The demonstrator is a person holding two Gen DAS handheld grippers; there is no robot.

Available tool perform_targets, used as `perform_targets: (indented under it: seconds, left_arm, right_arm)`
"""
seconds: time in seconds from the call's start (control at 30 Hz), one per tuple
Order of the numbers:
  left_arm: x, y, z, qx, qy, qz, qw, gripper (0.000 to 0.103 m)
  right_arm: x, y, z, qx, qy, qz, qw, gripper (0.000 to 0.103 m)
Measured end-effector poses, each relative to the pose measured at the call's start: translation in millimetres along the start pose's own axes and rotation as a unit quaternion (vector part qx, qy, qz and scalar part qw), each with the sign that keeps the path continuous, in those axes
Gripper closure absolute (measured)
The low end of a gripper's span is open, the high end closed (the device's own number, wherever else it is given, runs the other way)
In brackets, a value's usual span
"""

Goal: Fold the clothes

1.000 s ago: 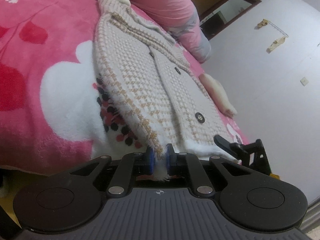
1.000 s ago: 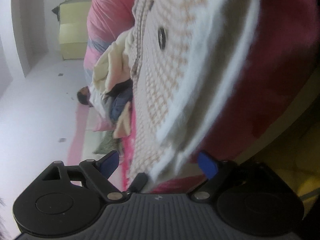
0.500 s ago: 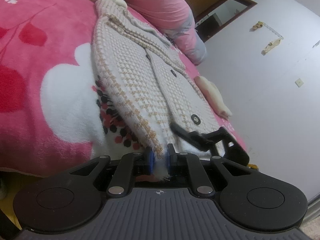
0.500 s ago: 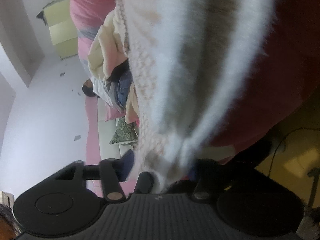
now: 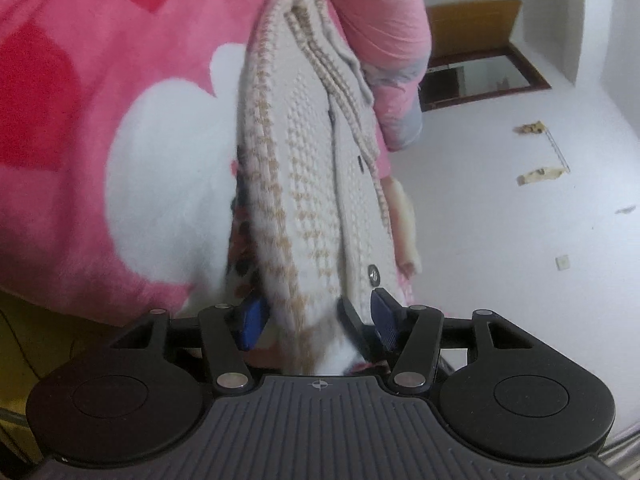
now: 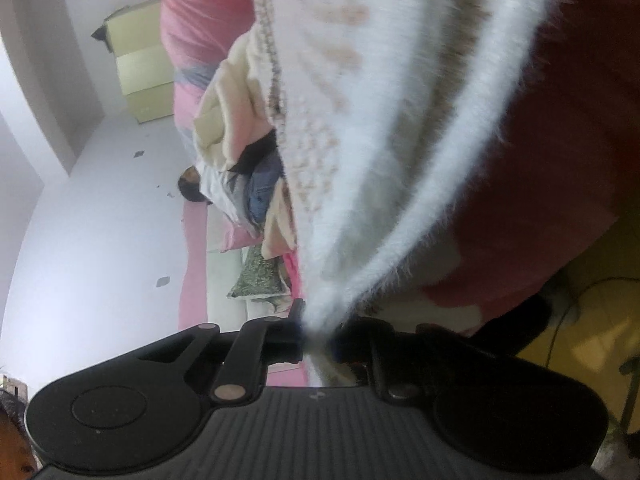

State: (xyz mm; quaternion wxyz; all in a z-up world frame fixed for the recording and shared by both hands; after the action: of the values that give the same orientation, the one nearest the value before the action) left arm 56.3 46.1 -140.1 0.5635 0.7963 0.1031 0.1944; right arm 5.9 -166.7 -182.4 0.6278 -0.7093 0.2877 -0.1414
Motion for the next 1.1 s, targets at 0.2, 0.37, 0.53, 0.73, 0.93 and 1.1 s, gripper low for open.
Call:
perform_targets:
  seconds: [0.2,0.37,0.53,0.73,0.93,1.1]
  left_arm:
    - [0.7,7.2,27.1,-0.007,-0.028,-0.009,0.9995,0.048]
    - [-2.8,5.2,43.9,0.001,-0.044,-0.02,0.9988,0.05]
    - [-2.1,5.6,47.5,0.011,-0.053,-0.012,0.9985,0.053]
    - [-2.2,7.9,50.7,0.033,-0.066,0.011,0.9972,0.055]
    - [-2.3,11.4,52.6,0.047,-0.067,0.016,0.9965,0.051]
    - [-6.9,12.3,51.0,0.063,-0.059,0.022,0.9961,0.05]
  right_arm:
    - [4.0,-10.5,-1.5,0.022,-0.002,-0.01,1.0,0.091]
    - [6.3,-7.4,-2.4,0.018,-0.011,-0.014,1.0,0.091]
    - [0.9,-8.7,-17.9,-0.024,-0.02,-0.071,0.997,0.079]
    - [-1.7,-19.2,-42.3,-0.064,-0.015,-0.142,0.988,0.042]
    - [-0.9,-25.3,-85.5,-0.089,0.008,-0.182,0.979,0.039]
    - [16.5,-42.0,-138.2,-0.094,0.067,-0.206,0.972,0.039]
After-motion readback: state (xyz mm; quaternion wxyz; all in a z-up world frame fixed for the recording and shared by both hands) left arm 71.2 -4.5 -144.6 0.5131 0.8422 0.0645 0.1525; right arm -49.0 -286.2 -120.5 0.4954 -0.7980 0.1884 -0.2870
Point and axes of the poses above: each gripper's, at about its wrist camera, not at the fingertips, and z roughly the way its jaws point, y to its right, x to its top, the point moved 7 cm from there along z, roughly the way its jaws point, and after that the axes turned 3 degrees about -x, right-handed, at the moved point
